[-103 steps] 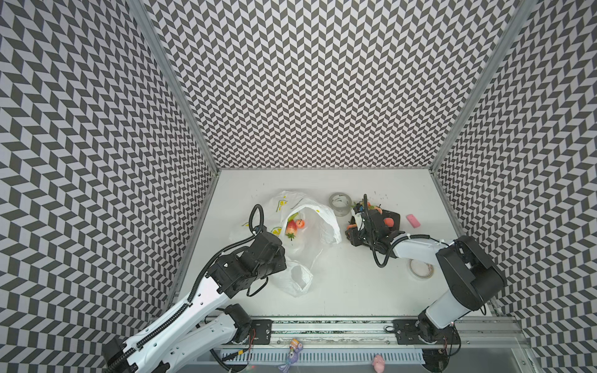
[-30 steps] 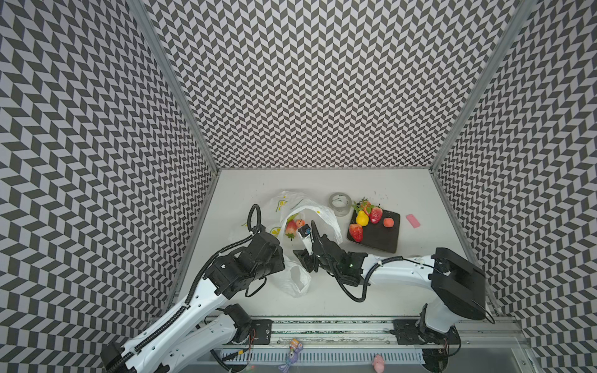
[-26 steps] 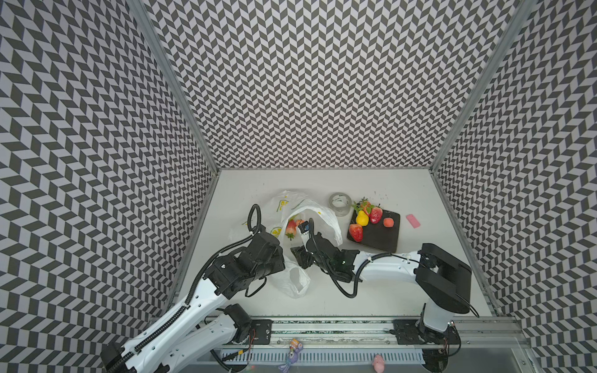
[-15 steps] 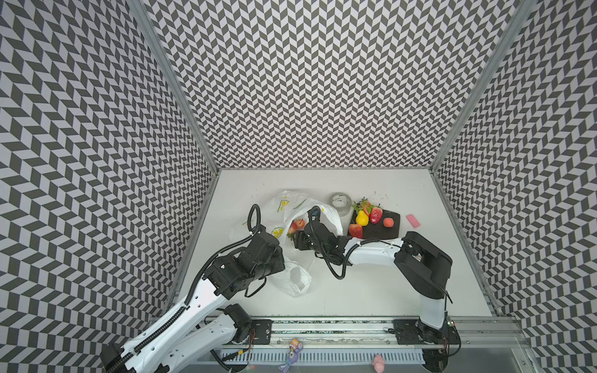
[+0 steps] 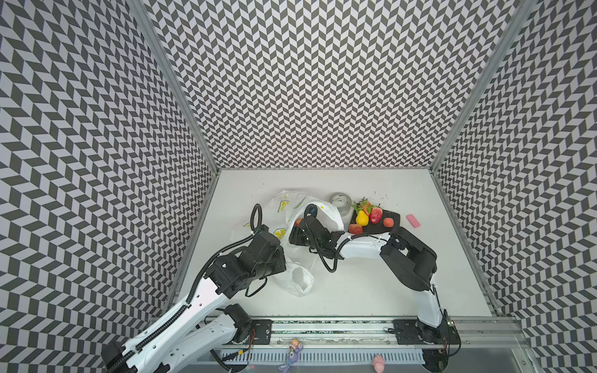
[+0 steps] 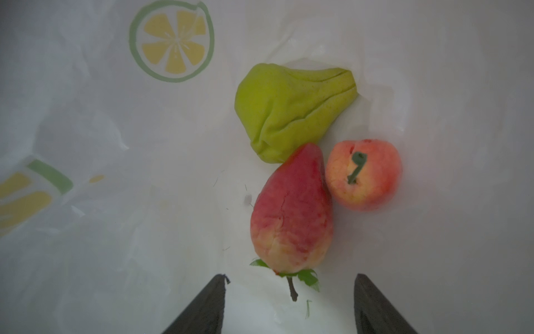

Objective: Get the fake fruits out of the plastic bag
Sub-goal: 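Lower the right gripper onto the red pear-shaped fruit and close it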

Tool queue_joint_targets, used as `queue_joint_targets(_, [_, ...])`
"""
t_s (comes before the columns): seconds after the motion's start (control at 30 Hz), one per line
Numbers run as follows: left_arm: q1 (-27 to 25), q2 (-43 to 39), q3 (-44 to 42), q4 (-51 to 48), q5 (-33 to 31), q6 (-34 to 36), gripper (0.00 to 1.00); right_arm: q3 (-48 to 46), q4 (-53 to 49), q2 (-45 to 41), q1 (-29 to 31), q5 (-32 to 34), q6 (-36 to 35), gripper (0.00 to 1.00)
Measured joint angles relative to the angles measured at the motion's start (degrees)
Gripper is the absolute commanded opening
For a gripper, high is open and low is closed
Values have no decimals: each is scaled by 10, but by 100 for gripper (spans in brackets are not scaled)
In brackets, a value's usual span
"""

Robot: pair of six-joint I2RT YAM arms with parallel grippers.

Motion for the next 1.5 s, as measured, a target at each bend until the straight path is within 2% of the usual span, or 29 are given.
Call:
queue_joint_targets(0.53, [0,1,0,9,11,17,0,73,-17,69,-7,20,20,67])
queue_joint_targets(0.87, [0,3,0,9,10,20,0,93,-13,88,-9,26,21,48])
queue_joint_targets(1.1, [1,3,0,9,10,19,0,92,-12,87,-9,23,3,40])
queue_joint_targets(1.3, [1,3,0,11,6,19,0,56,1,65,-9,3,-30,39])
queue_joint_targets(1.5, [2,3,0,21,2,12,0,-37,15,-14,-9,-29,-77,39])
